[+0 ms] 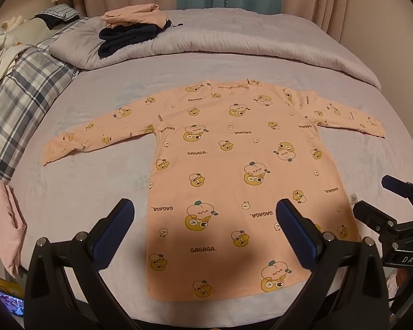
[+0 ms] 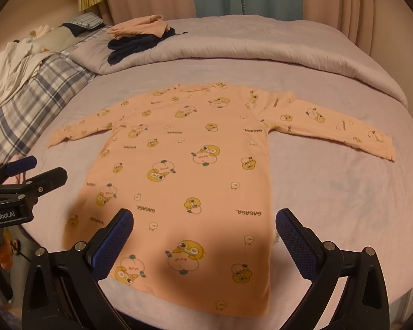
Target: Fold small clothes
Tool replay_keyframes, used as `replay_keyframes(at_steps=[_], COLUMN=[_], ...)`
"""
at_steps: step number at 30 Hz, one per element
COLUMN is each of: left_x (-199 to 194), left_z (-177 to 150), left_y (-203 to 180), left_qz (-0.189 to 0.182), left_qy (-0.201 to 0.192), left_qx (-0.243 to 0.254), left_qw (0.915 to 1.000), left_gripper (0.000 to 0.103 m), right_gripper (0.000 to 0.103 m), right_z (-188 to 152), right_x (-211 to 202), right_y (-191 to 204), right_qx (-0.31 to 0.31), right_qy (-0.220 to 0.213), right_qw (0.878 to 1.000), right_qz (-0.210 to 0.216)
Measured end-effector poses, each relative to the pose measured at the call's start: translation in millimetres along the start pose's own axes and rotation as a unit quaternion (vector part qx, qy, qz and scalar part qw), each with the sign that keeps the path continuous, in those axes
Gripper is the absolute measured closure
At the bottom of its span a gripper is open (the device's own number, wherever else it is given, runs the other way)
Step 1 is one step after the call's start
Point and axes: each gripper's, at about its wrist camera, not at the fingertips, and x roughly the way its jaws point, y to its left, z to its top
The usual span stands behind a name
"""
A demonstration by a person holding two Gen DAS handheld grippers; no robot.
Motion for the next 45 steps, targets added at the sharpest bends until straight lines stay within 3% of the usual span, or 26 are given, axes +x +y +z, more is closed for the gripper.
replay_keyframes(at_steps=[45], left_x=[-3.4], left_z=[-1.7], left_y=[-2.9], left_qz=[0.011], left_qy=[-0.007], left_qx=[0.011], left_qw=[0.9999], left_gripper=[0.000], right_gripper=[0.001], right_z=[1.2], right_x=[-5.0], right_y=[2.1], right_qx=[-0.005], right_qy=[-0.003], right_qw=[1.000], right_qz=[0.001])
